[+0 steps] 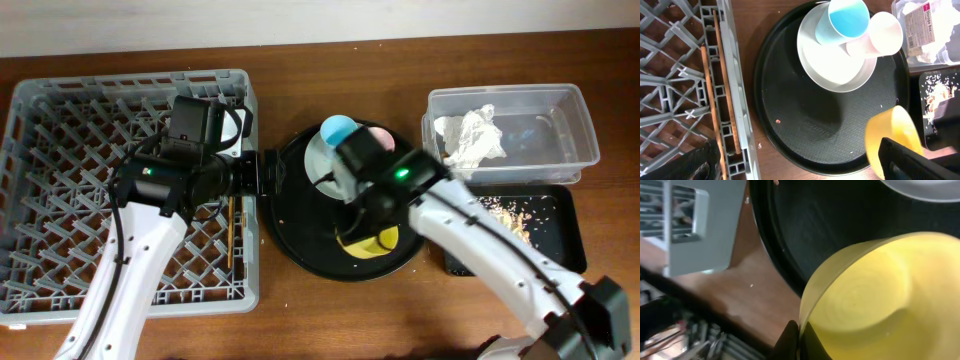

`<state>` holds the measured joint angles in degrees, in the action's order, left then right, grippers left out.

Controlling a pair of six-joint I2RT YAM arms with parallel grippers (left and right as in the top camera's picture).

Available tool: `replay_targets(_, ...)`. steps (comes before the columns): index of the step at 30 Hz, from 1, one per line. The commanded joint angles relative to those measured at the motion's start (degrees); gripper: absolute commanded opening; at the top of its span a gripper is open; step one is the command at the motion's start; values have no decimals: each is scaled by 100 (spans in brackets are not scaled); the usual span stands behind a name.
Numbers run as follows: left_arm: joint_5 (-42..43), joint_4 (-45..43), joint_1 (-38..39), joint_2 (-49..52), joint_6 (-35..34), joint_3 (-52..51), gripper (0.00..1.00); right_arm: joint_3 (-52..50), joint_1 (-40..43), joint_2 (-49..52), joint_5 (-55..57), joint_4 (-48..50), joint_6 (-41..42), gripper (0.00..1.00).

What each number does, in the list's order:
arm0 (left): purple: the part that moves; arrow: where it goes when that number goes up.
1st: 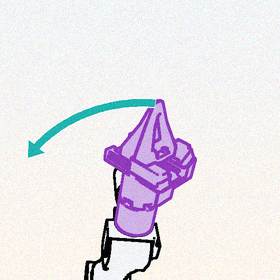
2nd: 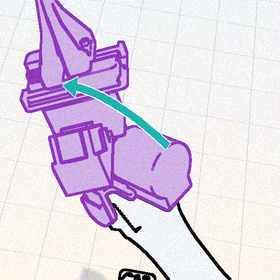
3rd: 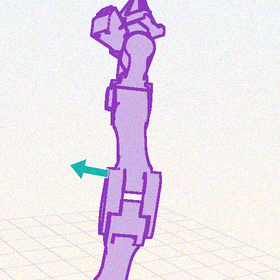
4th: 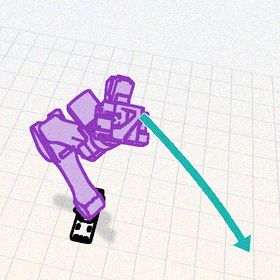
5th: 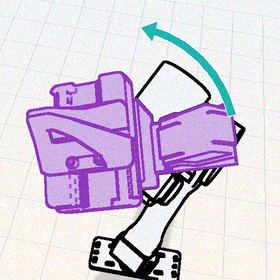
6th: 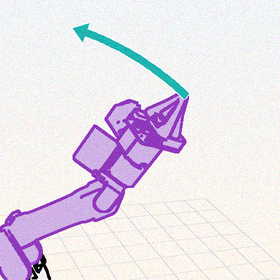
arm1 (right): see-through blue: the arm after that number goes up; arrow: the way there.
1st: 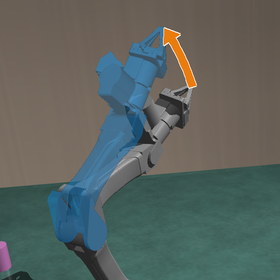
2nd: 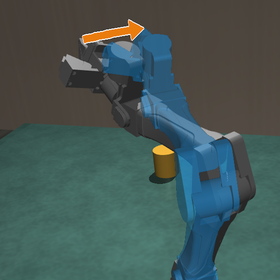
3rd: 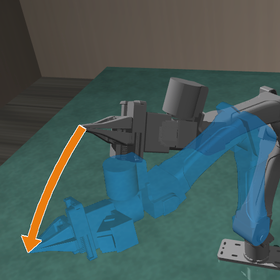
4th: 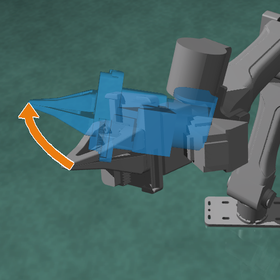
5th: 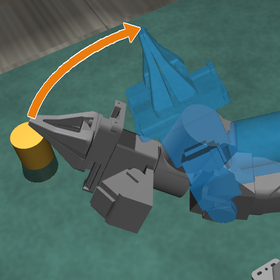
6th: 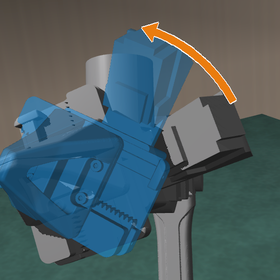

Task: Sort waste into correct bins and load items into the dishwasher rack
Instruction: 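Set the empty yellow bowl back on the round tray, release, then grasp the pink cup with the right gripper and lift it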

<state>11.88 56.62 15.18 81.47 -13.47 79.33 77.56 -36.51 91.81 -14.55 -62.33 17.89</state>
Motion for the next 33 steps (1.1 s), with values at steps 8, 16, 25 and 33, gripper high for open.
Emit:
replay_targets(8, 57, 9, -35, -50, 9, 55, 99, -153, -468, 363, 1137, 127, 407, 16)
replay_targets(16, 57, 9, -35, -50, 11, 55, 99, 184, -203, 367, 1707, 166, -341, 37)
replay_targets(25, 57, 9, -35, -50, 11, 55, 99, 848, 927, 501, 1775, 702, -2225, 67)
replay_targets(33, 57, 9, -35, -50, 11, 55, 99, 848, 992, 1272, 1823, 1346, -2994, 62)
